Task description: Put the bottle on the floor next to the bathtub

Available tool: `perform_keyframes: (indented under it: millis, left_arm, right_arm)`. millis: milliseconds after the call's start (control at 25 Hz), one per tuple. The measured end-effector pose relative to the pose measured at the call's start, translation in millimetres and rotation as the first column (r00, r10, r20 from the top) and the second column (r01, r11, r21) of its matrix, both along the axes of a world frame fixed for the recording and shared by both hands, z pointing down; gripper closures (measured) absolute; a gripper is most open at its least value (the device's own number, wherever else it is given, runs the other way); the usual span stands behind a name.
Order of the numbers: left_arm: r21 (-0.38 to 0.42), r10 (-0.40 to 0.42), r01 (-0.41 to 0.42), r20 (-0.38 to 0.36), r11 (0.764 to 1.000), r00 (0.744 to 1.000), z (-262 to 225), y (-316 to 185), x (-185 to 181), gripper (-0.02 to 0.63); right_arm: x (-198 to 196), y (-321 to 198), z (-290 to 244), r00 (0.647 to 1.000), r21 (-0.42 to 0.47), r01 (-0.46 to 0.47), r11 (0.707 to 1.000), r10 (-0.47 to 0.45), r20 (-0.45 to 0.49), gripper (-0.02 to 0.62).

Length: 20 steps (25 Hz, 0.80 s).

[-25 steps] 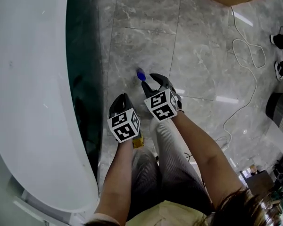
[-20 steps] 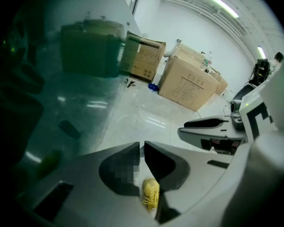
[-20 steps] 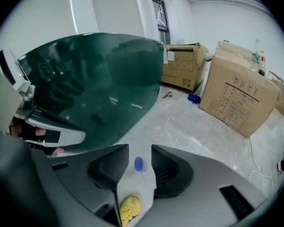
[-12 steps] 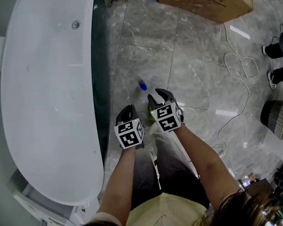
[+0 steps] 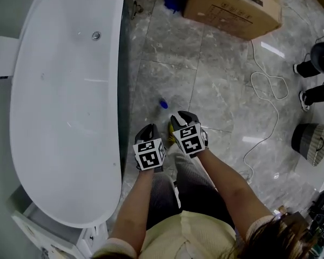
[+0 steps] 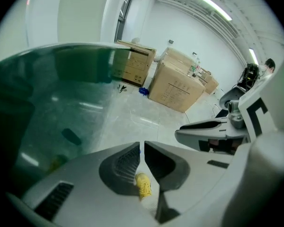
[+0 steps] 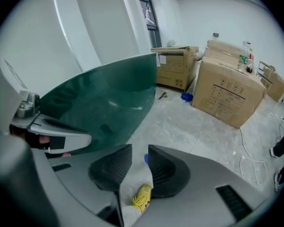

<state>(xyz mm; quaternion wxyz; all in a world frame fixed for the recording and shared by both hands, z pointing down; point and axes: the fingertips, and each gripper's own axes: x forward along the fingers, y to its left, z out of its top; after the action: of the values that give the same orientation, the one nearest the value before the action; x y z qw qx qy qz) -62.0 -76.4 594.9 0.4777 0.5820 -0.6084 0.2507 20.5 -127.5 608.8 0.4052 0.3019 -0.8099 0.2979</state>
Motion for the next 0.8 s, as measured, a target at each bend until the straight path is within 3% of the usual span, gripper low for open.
perform_keyframes:
  millis: [800]
  left_arm:
    - [0.006,0.044,-0.045,0.033,0.999,0.998,-63.7,8.5,-1.0,0.526]
  right_arm:
    - [21.5,7.5,-78.4,0.999,-0.014,-0.041,0.999,0.041,-0.016,0.537]
